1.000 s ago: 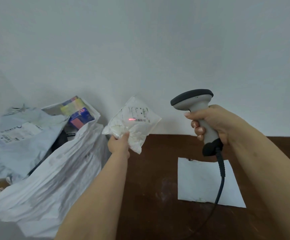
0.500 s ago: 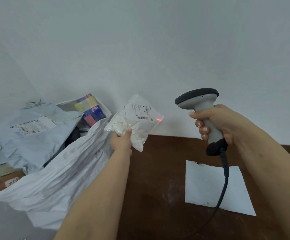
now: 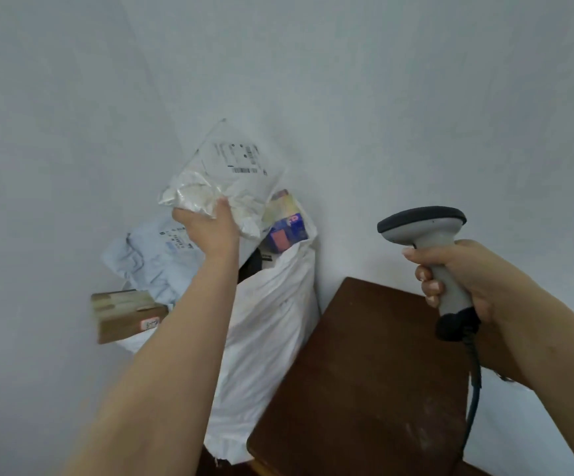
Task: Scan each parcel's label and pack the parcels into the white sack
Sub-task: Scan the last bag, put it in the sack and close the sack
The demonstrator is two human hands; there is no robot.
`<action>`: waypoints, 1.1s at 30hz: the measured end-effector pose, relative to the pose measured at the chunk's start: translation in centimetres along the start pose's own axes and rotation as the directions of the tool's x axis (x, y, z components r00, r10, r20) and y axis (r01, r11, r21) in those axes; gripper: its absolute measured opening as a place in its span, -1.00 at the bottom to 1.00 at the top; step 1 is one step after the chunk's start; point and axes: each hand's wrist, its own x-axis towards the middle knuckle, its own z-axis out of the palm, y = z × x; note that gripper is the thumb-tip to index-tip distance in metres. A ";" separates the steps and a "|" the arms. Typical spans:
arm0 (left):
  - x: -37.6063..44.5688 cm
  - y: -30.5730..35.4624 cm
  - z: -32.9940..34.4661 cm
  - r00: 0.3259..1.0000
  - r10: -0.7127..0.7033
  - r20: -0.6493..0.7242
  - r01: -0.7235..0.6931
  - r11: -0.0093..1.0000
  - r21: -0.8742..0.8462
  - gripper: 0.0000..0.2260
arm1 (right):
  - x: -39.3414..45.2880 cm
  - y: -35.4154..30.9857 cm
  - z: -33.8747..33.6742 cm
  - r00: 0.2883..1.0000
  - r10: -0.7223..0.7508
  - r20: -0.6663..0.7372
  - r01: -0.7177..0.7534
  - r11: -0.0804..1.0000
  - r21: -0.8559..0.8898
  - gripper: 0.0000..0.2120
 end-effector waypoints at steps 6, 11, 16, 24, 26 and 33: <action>5.1 -3.5 -2.4 0.968 -0.233 -0.091 0.248 0.847 0.470 -0.06 | 1.9 0.7 1.5 0.999 0.044 0.011 -0.043 0.999 -0.001 -0.80; 5.1 -4.4 -2.2 0.993 -0.070 -0.100 0.121 0.644 0.755 0.18 | 2.9 0.9 0.7 0.998 0.053 -0.034 -0.053 0.999 0.008 -0.78; 5.4 -4.3 -1.7 0.990 0.107 -0.091 0.023 0.519 0.854 0.23 | 3.1 1.5 -0.9 0.994 0.080 -0.073 -0.079 0.997 0.010 -0.75; 0.3 -4.2 4.1 0.906 0.265 0.331 -0.415 0.395 0.819 -0.04 | 2.7 2.2 -4.2 0.986 0.125 -0.110 -0.118 0.991 0.069 -0.84; -3.4 -4.7 6.4 0.857 0.251 0.449 -0.514 0.397 0.760 -0.09 | 2.3 2.7 -5.4 0.982 0.137 -0.128 -0.126 0.988 0.086 -0.86; -22.8 -9.2 11.8 0.487 0.115 0.865 -0.798 0.462 0.388 -0.24 | -0.9 5.7 -13.2 0.930 0.248 -0.272 -0.215 0.966 0.144 -0.93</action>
